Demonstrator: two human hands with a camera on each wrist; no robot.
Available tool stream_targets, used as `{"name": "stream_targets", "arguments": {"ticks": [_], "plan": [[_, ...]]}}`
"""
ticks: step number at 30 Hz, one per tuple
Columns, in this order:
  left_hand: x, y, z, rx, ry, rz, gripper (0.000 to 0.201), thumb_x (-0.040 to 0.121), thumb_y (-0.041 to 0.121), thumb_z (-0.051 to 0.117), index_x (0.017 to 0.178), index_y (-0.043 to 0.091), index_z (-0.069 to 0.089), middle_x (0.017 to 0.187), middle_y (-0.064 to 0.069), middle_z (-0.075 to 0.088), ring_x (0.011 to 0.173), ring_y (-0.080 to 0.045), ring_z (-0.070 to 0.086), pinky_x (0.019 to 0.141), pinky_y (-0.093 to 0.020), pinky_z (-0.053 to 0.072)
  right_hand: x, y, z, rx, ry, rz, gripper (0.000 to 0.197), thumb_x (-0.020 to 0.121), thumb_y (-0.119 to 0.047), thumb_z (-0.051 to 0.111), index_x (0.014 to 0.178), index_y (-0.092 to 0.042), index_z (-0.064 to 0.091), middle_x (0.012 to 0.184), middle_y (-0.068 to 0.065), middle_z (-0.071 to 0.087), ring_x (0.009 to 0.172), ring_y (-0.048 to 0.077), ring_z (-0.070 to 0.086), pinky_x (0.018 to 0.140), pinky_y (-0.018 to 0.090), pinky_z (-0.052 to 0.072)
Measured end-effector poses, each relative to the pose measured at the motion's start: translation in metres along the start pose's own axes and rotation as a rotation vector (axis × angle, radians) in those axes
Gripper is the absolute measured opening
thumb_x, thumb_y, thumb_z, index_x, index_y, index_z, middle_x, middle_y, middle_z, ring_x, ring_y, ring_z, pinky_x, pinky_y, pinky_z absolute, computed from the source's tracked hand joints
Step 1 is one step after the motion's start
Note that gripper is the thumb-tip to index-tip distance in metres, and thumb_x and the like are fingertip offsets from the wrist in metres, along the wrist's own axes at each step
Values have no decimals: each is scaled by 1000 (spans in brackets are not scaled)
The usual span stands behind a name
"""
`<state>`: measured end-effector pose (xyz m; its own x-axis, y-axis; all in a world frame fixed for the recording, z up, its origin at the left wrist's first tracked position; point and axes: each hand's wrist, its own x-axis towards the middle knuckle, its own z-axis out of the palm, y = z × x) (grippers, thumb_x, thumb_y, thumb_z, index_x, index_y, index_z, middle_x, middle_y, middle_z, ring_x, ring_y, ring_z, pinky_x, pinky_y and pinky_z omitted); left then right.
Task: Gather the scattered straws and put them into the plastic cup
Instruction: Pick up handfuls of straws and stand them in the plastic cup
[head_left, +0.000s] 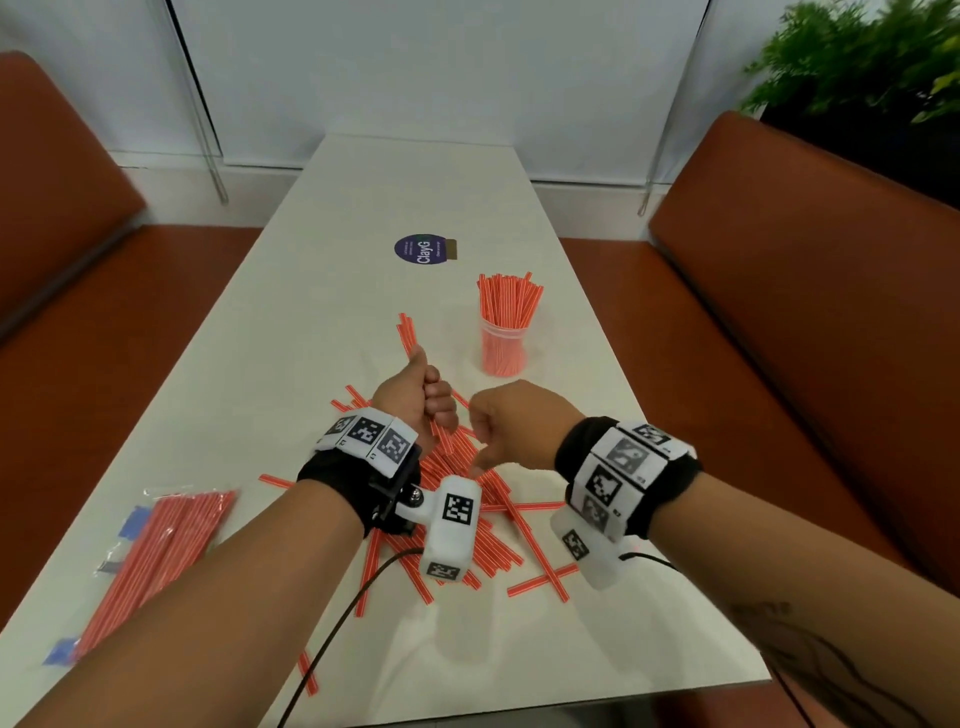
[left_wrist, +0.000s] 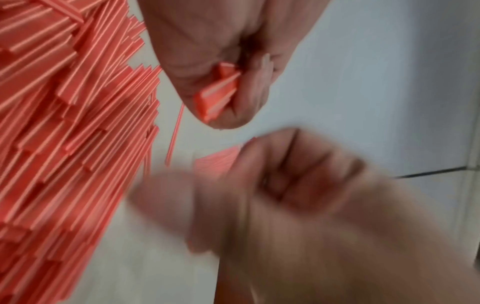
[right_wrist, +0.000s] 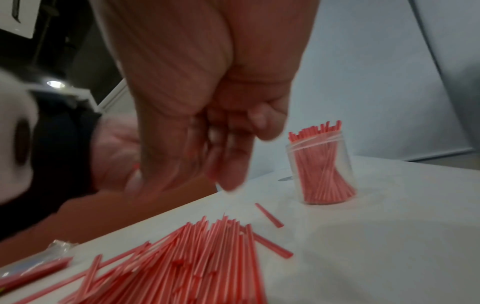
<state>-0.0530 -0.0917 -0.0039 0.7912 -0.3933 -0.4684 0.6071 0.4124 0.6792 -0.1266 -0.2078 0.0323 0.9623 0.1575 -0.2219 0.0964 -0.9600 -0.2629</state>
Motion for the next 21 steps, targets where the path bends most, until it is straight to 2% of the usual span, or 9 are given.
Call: {"name": "stream_targets", "arguments": {"ticks": [1, 3, 5, 8, 11, 14, 16, 18, 21], "plan": [[1, 1, -2, -13, 1, -12, 47, 96, 47, 35, 60, 17, 35, 35, 6, 34, 26, -5, 29, 33, -8, 28, -5, 7, -2, -23, -88, 64, 28, 74, -37, 74, 85, -18, 57, 82, -5, 56, 79, 15, 52, 68, 21, 40], [4, 3, -8, -49, 26, -13, 47, 97, 45, 35, 60, 16, 37, 36, 5, 39, 27, -6, 36, 35, -9, 36, -18, 23, -1, -95, -266, 177, 49, 74, -43, 72, 111, -12, 61, 105, 0, 62, 98, 18, 55, 87, 28, 44], [6, 4, -16, -79, 53, -3, 43, 98, 41, 37, 64, 15, 41, 40, 3, 44, 29, -7, 41, 37, -11, 41, -29, 33, 10, -129, -336, 261, 65, 72, -52, 71, 120, -10, 58, 118, 3, 61, 109, 21, 56, 96, 33, 44], [9, 3, -23, -88, 60, 0, 40, 98, 39, 37, 68, 14, 43, 40, 4, 44, 28, -5, 37, 35, -10, 37, -32, 35, 37, -70, -311, 321, 69, 71, -56, 70, 113, -2, 59, 106, 8, 66, 94, 23, 61, 87, 32, 51], [7, 0, -21, -88, 39, 8, 40, 98, 40, 37, 69, 13, 44, 38, 5, 43, 28, -5, 35, 33, -10, 35, -26, 25, 53, 19, -243, 304, 44, 80, -38, 69, 100, 0, 61, 94, 10, 65, 89, 25, 61, 81, 32, 51], [7, -4, -19, -98, 34, 10, 39, 98, 39, 38, 69, 13, 46, 42, 4, 45, 29, -5, 36, 34, -11, 38, -17, 18, 56, -34, -264, 301, 23, 91, -21, 57, 79, -1, 59, 65, 2, 45, 82, 22, 52, 73, 27, 41], [7, -7, -20, -104, 40, 9, 37, 98, 36, 39, 71, 12, 49, 45, 4, 46, 31, -5, 38, 35, -12, 40, -11, 18, 55, -87, -323, 316, 23, 95, -18, 50, 95, 2, 62, 63, 0, 38, 83, 20, 47, 74, 24, 37], [6, -10, -21, -97, 45, 5, 35, 98, 34, 40, 73, 12, 50, 47, 4, 46, 31, -5, 38, 35, -12, 39, -9, 18, 51, -114, -391, 321, 29, 98, -14, 41, 113, 4, 59, 68, 3, 41, 84, 20, 44, 74, 24, 34], [2, -14, -22, -43, 40, -4, 33, 98, 33, 39, 76, 12, 50, 44, 5, 44, 28, -4, 34, 33, -11, 34, -6, 19, 36, -74, -380, 352, 29, 98, -13, 37, 96, 4, 61, 68, 2, 44, 65, 19, 45, 60, 24, 36]]}}
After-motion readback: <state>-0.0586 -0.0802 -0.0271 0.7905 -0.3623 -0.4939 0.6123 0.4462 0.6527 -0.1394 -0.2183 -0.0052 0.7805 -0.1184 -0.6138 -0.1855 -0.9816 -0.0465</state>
